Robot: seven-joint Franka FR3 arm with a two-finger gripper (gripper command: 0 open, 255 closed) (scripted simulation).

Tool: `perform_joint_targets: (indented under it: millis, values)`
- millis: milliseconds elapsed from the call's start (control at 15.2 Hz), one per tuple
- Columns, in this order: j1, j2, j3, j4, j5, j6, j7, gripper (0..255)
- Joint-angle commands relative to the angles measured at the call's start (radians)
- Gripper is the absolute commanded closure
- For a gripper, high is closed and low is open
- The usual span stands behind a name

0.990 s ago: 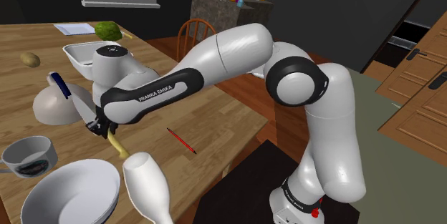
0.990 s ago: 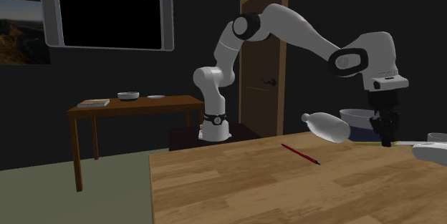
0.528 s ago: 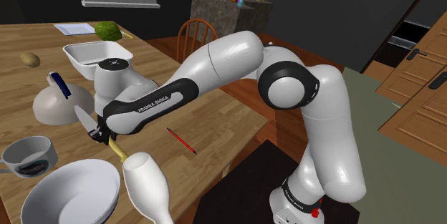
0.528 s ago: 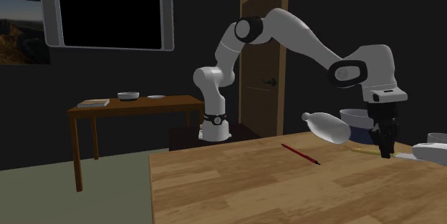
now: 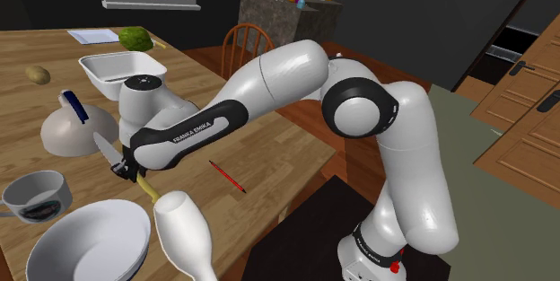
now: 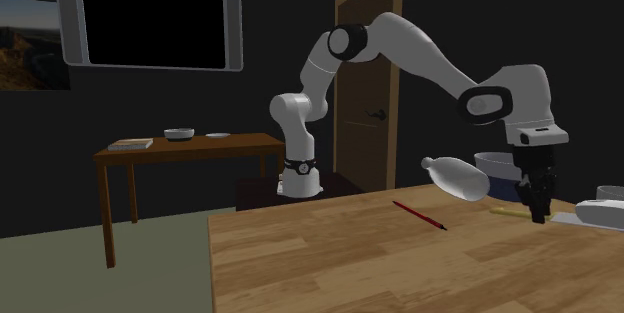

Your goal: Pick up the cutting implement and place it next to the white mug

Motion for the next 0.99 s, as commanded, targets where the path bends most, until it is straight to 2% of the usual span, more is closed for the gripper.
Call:
perform_joint_targets:
  millis: [0,330,594,924]
  values:
    - [0.001,0.004,0.000,-0.002,0.000,0.001,0.001,0]
    - [0.000,0.004,0.000,-0.001,0.000,0.001,0.000,0]
    - [-0.007,-0.096,0.009,-0.031,0.011,-0.069,-0.006,0]
    - [-0.007,-0.096,0.009,-0.031,0.012,-0.069,-0.006,0]
